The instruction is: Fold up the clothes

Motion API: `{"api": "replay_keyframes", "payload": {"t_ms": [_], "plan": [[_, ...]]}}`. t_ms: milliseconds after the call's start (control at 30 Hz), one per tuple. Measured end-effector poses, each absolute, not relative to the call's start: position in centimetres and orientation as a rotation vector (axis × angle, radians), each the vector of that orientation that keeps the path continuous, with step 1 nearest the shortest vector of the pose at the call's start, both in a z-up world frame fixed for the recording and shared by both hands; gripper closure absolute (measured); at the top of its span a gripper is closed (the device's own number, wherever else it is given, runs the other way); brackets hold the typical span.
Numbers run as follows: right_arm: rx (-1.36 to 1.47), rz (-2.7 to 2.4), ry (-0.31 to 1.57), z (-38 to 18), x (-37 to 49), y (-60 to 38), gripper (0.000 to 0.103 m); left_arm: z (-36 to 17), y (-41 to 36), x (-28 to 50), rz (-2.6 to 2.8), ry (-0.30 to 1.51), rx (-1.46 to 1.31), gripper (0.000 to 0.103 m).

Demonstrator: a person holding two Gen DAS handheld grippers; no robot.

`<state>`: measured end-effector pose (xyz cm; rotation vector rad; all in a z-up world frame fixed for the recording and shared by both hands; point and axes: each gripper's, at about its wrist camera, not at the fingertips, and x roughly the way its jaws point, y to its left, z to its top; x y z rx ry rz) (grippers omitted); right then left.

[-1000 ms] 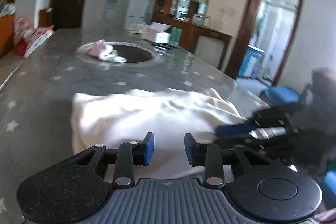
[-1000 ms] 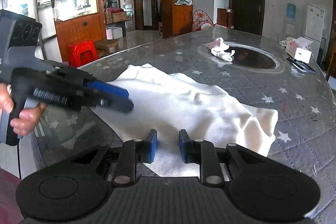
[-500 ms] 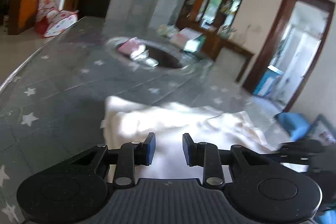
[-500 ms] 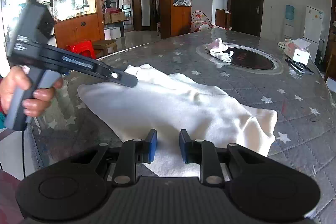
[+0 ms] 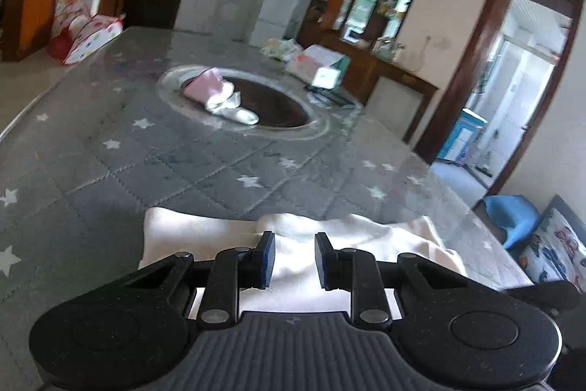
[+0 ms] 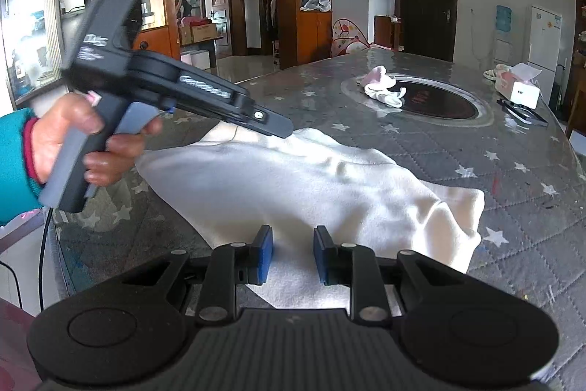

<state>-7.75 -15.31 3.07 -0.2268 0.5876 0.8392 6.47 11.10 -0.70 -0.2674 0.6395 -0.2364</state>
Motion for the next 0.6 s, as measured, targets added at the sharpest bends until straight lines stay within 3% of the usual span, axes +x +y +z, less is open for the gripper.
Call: {"api": "replay_keyframes", "payload": {"t_ms": [233, 367, 600], "plan": [[-0.222, 0.841, 0.592, 3.2, -7.7, -15.3, 0.078, -1.2, 11.9, 7.0, -0.215, 0.648, -0.290, 0.075], [-0.183, 0.836, 0.589, 4.0, -7.4, -15.7, 0.078, -0.3, 11.7, 5.6, -0.237, 0.617, -0.291, 0.057], [-0.165, 0.732, 0.583, 4.3, -4.6, -16.7, 0.076, 0.7, 10.8, 2.4, -0.257, 0.585, -0.238, 0.037]]}}
